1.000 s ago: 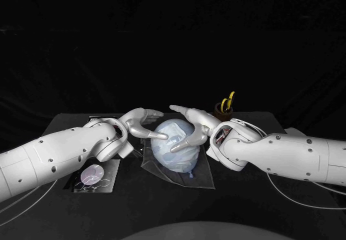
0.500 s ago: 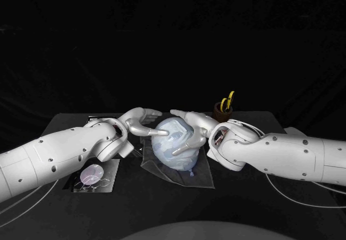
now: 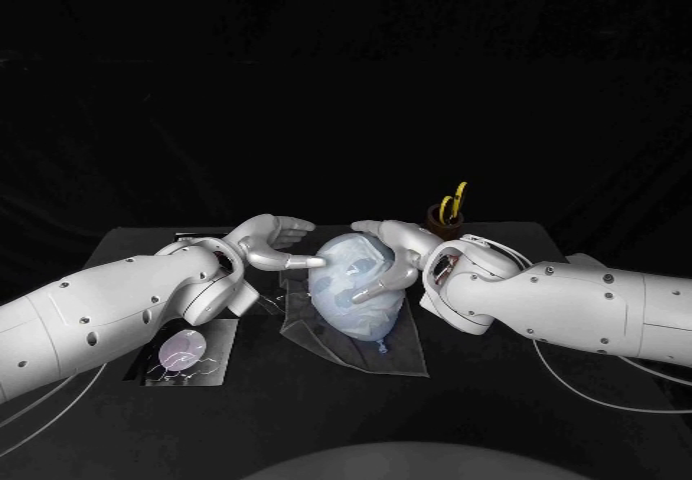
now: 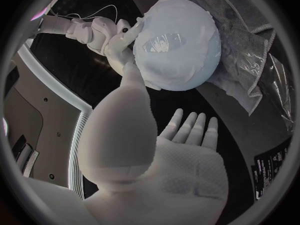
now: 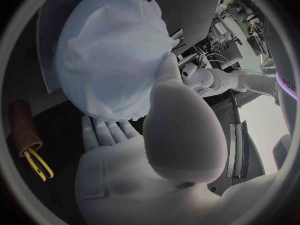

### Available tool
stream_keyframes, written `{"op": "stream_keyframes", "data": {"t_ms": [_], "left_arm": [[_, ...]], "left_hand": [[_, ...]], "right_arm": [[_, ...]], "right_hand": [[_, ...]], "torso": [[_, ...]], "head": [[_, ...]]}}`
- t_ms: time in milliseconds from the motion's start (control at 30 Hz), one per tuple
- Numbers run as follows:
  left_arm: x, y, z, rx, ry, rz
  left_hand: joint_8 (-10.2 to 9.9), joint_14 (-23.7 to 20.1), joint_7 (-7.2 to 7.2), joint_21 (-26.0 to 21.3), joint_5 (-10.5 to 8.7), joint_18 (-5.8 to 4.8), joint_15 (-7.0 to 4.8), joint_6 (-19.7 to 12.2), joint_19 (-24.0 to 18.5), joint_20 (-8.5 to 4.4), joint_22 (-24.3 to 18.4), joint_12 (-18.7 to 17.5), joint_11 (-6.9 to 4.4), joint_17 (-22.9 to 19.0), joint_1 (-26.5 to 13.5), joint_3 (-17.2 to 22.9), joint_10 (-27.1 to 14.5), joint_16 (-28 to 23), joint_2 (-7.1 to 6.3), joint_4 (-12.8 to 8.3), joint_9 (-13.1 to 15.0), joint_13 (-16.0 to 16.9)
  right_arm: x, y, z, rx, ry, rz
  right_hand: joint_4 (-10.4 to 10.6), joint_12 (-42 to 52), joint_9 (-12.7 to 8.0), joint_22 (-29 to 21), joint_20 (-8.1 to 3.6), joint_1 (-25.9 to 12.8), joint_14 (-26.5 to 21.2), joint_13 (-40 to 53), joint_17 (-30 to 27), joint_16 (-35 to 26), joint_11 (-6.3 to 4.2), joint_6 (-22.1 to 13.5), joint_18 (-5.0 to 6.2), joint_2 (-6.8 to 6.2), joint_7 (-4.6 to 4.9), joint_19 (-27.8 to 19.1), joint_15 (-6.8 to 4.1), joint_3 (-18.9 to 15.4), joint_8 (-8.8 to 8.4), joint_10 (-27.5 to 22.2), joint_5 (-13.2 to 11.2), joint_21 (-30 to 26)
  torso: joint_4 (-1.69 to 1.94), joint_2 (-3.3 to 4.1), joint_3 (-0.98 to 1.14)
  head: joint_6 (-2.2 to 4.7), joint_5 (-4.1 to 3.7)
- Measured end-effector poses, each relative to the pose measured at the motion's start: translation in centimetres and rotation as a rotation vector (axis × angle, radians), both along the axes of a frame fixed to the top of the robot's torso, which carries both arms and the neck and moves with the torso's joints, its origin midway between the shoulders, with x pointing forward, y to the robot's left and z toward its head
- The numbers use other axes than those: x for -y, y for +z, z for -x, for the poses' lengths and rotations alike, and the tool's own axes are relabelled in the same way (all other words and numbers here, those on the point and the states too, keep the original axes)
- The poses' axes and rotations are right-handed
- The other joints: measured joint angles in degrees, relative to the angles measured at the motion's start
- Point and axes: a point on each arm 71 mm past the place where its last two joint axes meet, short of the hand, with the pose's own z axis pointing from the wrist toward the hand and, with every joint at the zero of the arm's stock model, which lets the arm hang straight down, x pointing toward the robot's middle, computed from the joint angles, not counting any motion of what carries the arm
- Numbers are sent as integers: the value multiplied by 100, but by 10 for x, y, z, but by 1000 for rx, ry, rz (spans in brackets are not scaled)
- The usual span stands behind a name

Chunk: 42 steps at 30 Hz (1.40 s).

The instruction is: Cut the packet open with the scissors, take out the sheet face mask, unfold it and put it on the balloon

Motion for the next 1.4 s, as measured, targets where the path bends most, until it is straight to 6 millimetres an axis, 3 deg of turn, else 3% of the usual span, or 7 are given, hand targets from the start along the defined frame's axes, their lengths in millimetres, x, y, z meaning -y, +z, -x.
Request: {"op": "stream_keyframes", "data": {"t_ms": [300,533,733,933,1067,1267,1400], "left_arm": [[-17,5,5,10,21,83],[-30,5,12,-22,72,139],[-25,0,19,-91,101,179],[-16,-14,26,-180,124,199],[-12,-22,28,-217,131,199],[-7,-29,26,-195,109,149],[0,-33,25,-150,70,94]], "left_hand": [[71,331,9,335,0,-94,168,152,757,4,141,9,-514,84,291,75,148,79,32,-21,60,12],[90,2106,25,1162,0,61,-127,176,2698,-48,476,110,-174,528,284,246,760,720,60,-25,73,63],[133,2418,17,1238,0,303,-248,243,3169,-33,451,127,-137,579,176,373,1159,839,168,-7,111,74],[133,2478,24,1238,21,320,-246,277,3349,-33,390,156,-28,583,29,373,1451,839,187,-8,116,89],[133,2239,24,828,21,303,-115,277,2705,-20,169,156,51,505,97,279,1502,697,188,-18,116,89],[34,522,14,104,21,-233,37,72,866,-5,-15,60,106,80,451,83,734,81,42,-17,31,30],[-69,165,-5,39,21,-271,3,-174,683,-11,-20,21,48,-8,519,29,247,-10,6,-16,-67,-4]], "right_arm": [[8,-3,-6,-28,-35,2],[24,-5,-10,-59,-85,-14],[34,-7,-14,-83,-117,-30],[38,-9,-17,-101,-130,-35],[40,-11,-19,-111,-135,-34],[40,-12,-20,-124,-135,-35],[40,-12,-21,-130,-136,-34]], "right_hand": [[8,0,0,0,0,-58,-91,-18,-22,11,27,21,0,12,19,0,4,-107,10,-29,0,0],[9,-90,-18,0,0,-81,-347,-56,-75,-102,79,-44,0,-10,1,0,37,-158,10,-215,-80,0],[9,-113,-18,0,0,-81,-381,-58,-82,-113,85,-44,0,-10,1,0,53,-185,10,-260,-128,0],[9,-134,-18,-1,0,-81,-381,-58,-81,-113,94,-44,0,-10,1,0,53,-185,10,-270,-143,0],[9,-134,-18,-1,0,-81,-381,-57,-81,-113,94,-44,0,-10,1,0,53,-185,10,-269,-143,0],[9,-134,-18,-1,0,-81,-381,-57,-81,-113,94,-44,0,-10,1,-1,53,-185,10,-269,-143,0],[9,-134,-18,-1,0,-81,-381,-56,-81,-113,94,-43,0,-10,1,-1,53,-185,10,-269,-144,0]], "torso": [[2,-2,1],[4,-7,3],[2,-12,7],[-7,-10,8],[-8,-3,8],[-1,2,2],[3,2,-1]], "head": [[-8,-30],[4,-15],[23,24],[47,18],[57,-1],[57,-7],[52,-4]]}}
